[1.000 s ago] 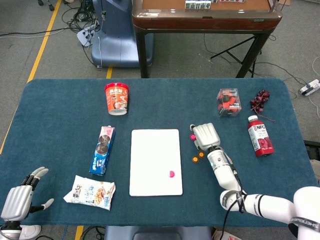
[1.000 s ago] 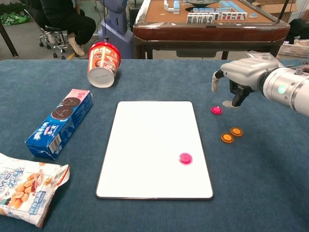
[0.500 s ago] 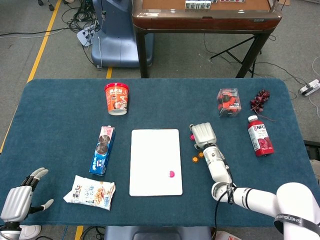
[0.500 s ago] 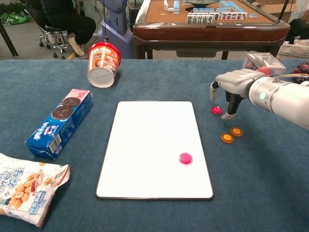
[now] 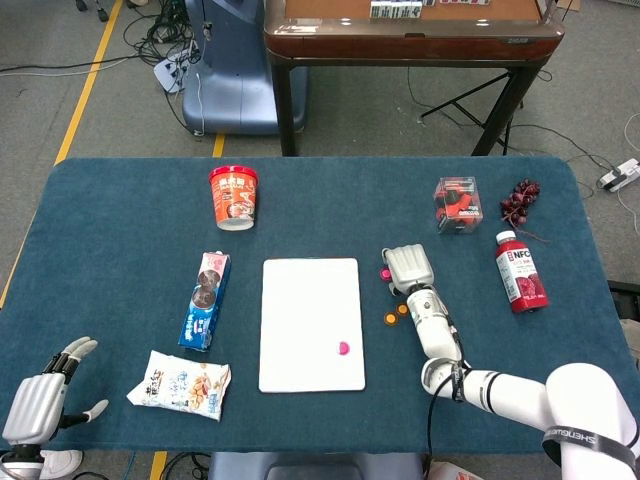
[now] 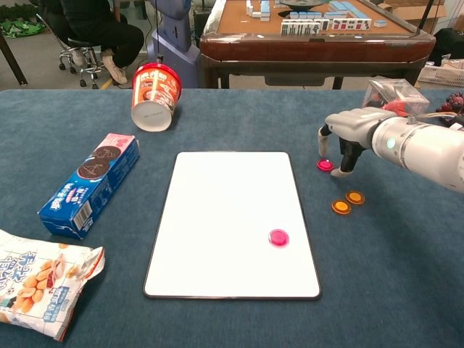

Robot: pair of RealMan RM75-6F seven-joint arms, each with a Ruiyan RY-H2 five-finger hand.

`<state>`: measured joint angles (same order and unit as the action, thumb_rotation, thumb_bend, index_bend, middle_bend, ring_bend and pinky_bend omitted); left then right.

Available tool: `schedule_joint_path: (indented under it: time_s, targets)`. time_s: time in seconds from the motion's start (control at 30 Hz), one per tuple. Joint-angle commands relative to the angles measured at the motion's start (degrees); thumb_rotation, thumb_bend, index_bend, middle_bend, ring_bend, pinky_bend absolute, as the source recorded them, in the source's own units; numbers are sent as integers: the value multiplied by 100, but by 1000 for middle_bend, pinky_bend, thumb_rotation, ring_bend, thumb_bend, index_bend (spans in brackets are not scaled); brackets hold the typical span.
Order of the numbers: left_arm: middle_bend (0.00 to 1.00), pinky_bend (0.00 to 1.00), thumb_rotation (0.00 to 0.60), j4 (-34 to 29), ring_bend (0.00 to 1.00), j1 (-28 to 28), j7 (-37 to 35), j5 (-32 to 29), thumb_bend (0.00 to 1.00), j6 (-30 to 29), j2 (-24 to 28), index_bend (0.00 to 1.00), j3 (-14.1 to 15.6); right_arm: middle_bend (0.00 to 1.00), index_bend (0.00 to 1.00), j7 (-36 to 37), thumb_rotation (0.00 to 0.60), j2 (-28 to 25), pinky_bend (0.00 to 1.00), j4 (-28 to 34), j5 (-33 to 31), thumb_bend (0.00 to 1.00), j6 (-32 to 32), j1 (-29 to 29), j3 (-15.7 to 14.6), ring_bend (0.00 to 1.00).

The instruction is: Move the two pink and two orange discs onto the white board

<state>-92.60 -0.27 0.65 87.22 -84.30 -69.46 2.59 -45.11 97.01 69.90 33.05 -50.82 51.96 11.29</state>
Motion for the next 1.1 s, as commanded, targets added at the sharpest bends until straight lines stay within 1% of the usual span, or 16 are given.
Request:
schedule_joint_path:
  time_s: [0.03,0.3,0.83,0.97,1.1]
  targets:
    - [164,606,600,7,212,6,-11,-4,92,3,-9,209,5,1000,368,11,600,26,1000,-37,-14,248,16,19,-13,1000]
    - [164,605,600,60,212,24,-35,-7,92,23,-41,209,35,1000,387,39,600,107,1000,-133,-49,247,28,74,-32,1000]
    - [164,605,600,96,212,32,-30,6,92,52,-97,209,58,1000,479,166,600,136,1000,-210,5,258,-12,52,-70,1000]
    - [164,605,600,94,212,32,-29,5,92,55,-98,209,57,1000,487,275,600,59,1000,-86,123,259,-74,16,-47,1000]
    - [164,605,600,86,212,30,-21,8,92,52,-92,209,53,1000,491,397,600,-148,1000,264,345,259,-238,-56,-30,1000]
